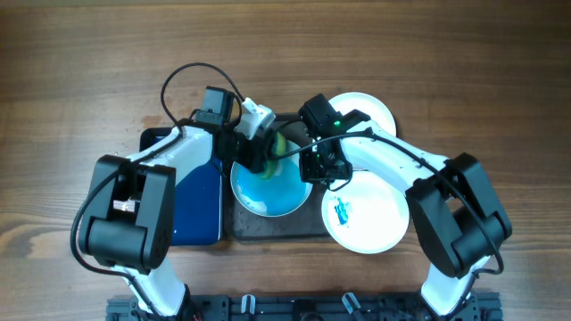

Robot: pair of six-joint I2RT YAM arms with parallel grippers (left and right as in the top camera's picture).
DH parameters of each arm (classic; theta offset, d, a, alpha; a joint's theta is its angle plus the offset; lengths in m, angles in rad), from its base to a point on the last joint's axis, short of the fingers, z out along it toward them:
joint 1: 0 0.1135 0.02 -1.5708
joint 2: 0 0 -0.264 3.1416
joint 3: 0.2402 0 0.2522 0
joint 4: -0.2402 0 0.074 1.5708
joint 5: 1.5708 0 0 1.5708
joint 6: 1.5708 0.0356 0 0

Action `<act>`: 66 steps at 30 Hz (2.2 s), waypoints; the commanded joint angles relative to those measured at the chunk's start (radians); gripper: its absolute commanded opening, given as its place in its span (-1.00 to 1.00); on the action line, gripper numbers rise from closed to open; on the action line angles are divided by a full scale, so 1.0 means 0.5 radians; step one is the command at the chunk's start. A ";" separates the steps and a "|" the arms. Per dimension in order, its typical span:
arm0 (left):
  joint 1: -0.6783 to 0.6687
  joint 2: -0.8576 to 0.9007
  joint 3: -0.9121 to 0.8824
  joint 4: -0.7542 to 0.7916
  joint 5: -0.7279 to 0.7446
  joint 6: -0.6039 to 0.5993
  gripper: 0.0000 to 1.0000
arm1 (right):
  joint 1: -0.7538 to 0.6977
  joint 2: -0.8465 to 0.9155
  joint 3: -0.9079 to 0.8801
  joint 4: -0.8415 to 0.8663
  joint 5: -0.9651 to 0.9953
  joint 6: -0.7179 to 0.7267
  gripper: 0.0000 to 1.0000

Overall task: Clean dirty plates on tray and stack at the side
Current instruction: 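Scrub the plate surface with the sponge using the left gripper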

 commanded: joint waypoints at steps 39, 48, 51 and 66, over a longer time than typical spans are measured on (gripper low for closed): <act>-0.107 -0.205 -0.061 -0.185 -0.126 -0.392 -0.92 | -0.010 0.029 -0.017 0.047 0.055 -0.047 -0.91; -0.457 -0.134 -0.065 -0.189 -0.097 -0.603 -0.92 | -0.010 0.029 -0.017 0.043 0.046 -0.048 -0.91; -0.478 -0.133 -0.065 -0.201 -0.099 -0.656 -0.92 | -0.010 0.029 -0.017 0.037 0.037 -0.048 -0.91; -0.044 -0.127 -0.068 -0.533 -0.512 -0.867 -0.92 | -0.010 0.029 -0.017 0.068 0.015 -0.050 -0.91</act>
